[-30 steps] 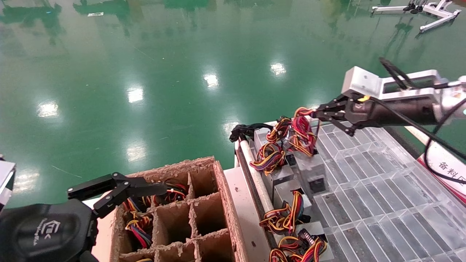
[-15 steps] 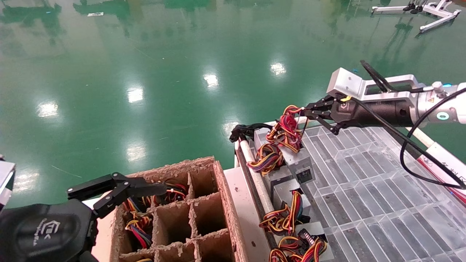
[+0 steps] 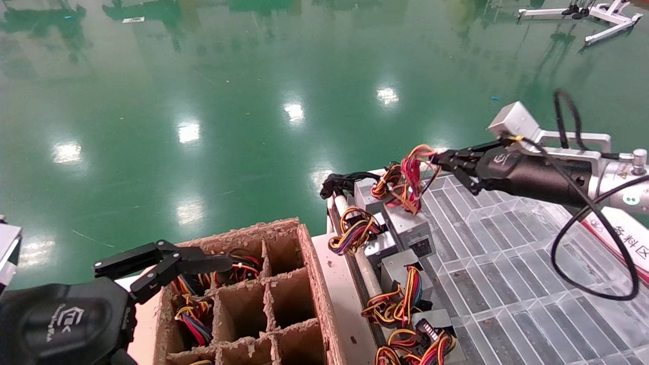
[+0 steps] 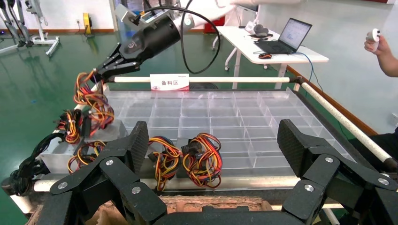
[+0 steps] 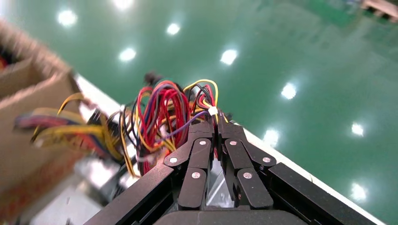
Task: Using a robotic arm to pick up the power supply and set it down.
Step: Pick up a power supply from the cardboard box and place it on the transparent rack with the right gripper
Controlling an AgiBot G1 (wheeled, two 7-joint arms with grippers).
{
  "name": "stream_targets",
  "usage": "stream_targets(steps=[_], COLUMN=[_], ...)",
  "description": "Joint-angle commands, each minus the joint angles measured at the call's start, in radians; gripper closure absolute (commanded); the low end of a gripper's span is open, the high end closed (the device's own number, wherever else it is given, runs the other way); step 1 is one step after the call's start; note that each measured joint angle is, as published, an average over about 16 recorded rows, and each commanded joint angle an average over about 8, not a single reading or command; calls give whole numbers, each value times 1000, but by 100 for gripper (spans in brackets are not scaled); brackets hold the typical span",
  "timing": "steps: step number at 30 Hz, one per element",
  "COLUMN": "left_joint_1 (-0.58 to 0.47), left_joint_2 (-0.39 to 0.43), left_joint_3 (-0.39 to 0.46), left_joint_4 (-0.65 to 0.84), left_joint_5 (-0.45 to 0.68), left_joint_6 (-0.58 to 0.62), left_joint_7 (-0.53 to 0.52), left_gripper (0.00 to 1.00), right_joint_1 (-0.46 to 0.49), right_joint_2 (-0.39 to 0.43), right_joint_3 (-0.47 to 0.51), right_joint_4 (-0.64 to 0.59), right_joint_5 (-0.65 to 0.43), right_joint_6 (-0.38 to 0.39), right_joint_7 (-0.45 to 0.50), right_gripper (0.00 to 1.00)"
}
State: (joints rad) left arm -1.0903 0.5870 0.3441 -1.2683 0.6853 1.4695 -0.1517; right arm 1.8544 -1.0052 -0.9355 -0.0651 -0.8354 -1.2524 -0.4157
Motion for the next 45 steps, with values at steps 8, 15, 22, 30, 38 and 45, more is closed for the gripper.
stream_targets(steps=[8, 15, 22, 30, 38, 45], left_joint_1=[0, 0, 0, 0, 0, 0], left_joint_2=[0, 0, 0, 0, 0, 0], left_joint_3=[0, 0, 0, 0, 1, 1], left_joint_4=[0, 0, 0, 0, 0, 0], left_joint_5=[0, 0, 0, 0, 0, 0], left_joint_6=[0, 0, 0, 0, 0, 0], left_joint_7=[0, 0, 0, 0, 0, 0], left_gripper=[0, 0, 0, 0, 0, 0], right_joint_1=[-104, -149, -159, -174, -226, -274], right_joint_2=[7, -1, -18, -31, -24, 0], right_joint_3=[108, 137, 150, 151, 167, 190], right_joint_4=[5, 33, 60, 59, 38, 32], right_joint_5=[152, 193, 210, 213, 235, 268], right_joint_6=[54, 62, 39, 28, 50, 76], right_joint_7=[39, 45, 62, 83, 90, 81], right_gripper=[100, 100, 100, 100, 100, 100])
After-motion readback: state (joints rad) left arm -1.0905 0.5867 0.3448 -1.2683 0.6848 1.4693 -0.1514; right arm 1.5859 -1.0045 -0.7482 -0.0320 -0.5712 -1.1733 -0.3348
